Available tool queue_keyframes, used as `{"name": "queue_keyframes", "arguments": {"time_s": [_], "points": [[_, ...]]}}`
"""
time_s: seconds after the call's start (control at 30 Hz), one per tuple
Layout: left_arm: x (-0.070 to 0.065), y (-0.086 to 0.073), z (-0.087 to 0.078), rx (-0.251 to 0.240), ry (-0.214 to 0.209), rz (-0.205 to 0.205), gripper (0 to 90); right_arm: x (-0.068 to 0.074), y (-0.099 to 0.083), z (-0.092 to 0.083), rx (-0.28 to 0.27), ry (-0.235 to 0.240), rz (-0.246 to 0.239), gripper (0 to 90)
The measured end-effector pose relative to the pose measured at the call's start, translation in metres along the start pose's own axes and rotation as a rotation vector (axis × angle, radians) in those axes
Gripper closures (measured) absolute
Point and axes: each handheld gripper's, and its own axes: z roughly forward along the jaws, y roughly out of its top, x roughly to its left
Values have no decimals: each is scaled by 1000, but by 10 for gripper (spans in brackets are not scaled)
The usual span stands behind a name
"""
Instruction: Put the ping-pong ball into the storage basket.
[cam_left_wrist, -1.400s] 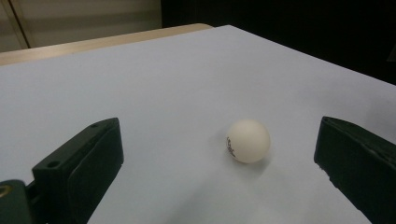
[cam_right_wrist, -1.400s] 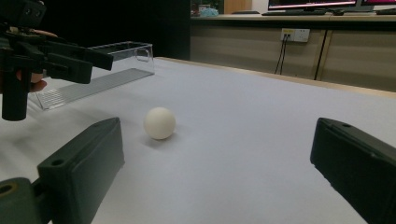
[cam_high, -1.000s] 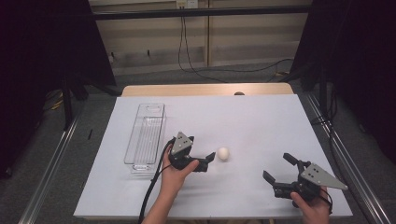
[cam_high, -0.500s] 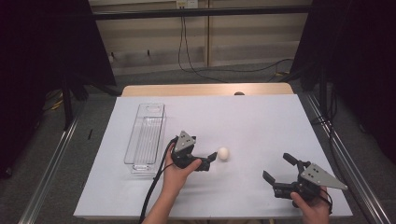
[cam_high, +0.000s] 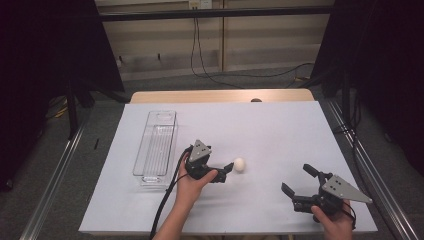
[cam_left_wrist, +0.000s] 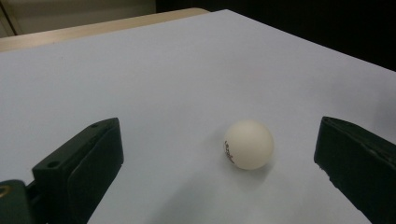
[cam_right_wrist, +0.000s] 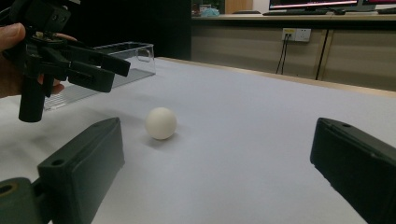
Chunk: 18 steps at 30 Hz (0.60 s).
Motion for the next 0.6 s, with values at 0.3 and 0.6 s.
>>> {"name": "queue_keyframes", "arguments": {"time_s": [0.3, 0.6], "points": [[-3, 2, 5, 19, 7, 7, 16, 0, 0, 1, 0, 3, -13, 25], [-2, 3, 8, 29, 8, 0, 17, -2, 0, 0, -5, -2, -4, 25]]}}
